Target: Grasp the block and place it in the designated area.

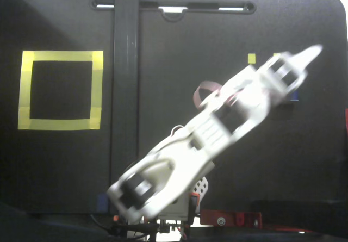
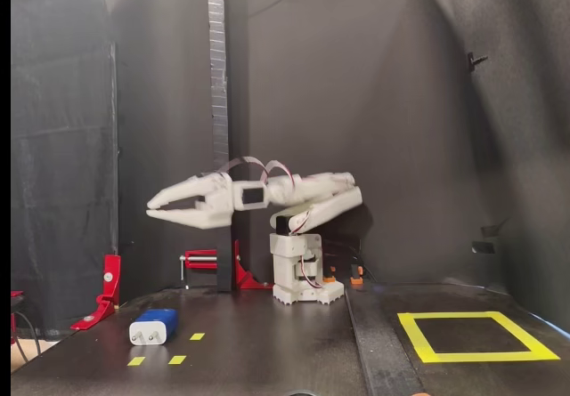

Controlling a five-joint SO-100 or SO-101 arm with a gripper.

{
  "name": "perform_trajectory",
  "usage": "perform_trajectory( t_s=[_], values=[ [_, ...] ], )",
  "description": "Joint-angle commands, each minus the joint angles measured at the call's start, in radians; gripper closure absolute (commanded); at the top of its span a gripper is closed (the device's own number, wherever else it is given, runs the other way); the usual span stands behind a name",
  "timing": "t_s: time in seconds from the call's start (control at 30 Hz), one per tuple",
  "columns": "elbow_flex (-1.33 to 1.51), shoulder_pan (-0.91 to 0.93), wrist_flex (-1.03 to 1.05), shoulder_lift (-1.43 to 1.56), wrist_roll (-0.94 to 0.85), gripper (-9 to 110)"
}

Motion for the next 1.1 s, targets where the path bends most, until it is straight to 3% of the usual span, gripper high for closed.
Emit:
perform_trajectory(
  t_s=[0.0, 0.2, 0.57, 1.07],
  values=[
    [-0.193, -0.002, 0.051, -0.170, -0.002, 102],
    [-0.417, 0.002, 0.225, -0.408, -0.034, 102],
    [-0.893, 0.005, 0.782, -0.729, -0.121, 102],
    [-1.121, 0.020, 1.169, -0.928, -0.261, 102]
  ],
)
